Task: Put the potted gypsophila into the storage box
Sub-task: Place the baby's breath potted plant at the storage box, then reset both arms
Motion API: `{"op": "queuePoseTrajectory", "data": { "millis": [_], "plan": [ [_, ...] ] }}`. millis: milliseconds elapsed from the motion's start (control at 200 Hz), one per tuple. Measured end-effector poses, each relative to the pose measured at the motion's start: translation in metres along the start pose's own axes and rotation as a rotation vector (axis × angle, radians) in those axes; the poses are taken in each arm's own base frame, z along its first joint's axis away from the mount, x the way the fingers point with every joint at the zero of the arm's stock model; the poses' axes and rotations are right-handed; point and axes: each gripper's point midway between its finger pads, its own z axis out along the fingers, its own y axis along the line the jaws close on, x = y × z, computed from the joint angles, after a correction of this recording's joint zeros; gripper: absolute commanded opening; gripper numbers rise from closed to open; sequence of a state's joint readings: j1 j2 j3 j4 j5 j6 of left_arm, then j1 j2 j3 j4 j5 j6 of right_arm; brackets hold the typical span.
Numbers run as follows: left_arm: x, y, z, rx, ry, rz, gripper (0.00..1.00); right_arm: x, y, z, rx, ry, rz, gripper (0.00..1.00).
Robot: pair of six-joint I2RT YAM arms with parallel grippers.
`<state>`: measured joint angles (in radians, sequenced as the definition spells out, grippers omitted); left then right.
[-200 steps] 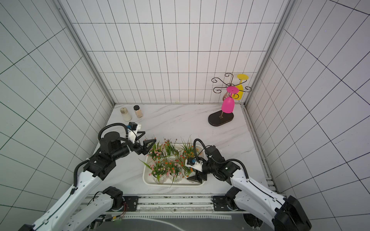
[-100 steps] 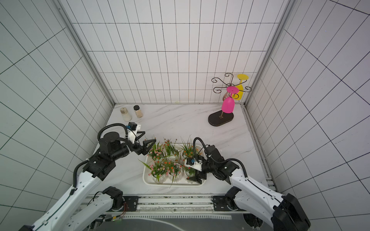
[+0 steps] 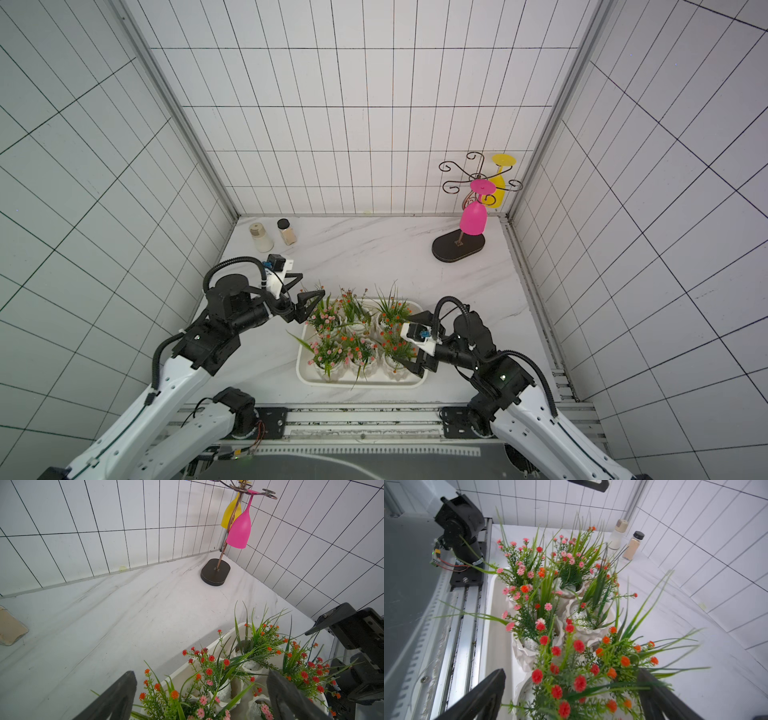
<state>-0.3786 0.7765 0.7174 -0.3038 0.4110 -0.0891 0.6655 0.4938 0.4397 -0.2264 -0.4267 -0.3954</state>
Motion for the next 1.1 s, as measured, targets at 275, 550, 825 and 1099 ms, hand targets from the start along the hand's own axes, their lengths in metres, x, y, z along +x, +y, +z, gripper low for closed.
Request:
{"op": "queuePoseTrajectory", "data": {
  "millis": [275, 550, 825, 1099],
  "plan": [
    [0.0, 0.007, 0.003, -0.036, -0.004, -0.021, 0.97, -0.041, -0.049, -0.013, 0.226, -0.064, 0.145, 0.98],
    [0.003, 0.049, 0.011, -0.244, -0.023, -0.159, 0.97, -0.076, -0.117, -0.026, 0.516, -0.092, 0.304, 0.97],
    [0.017, 0.105, 0.0, -0.542, -0.112, -0.2, 0.97, -0.045, -0.204, -0.048, 0.826, -0.021, 0.515, 0.97],
    [0.029, 0.171, -0.03, -0.853, -0.212, -0.115, 0.97, 0.04, -0.281, -0.102, 1.049, 0.037, 0.738, 0.93]
  ]
}}
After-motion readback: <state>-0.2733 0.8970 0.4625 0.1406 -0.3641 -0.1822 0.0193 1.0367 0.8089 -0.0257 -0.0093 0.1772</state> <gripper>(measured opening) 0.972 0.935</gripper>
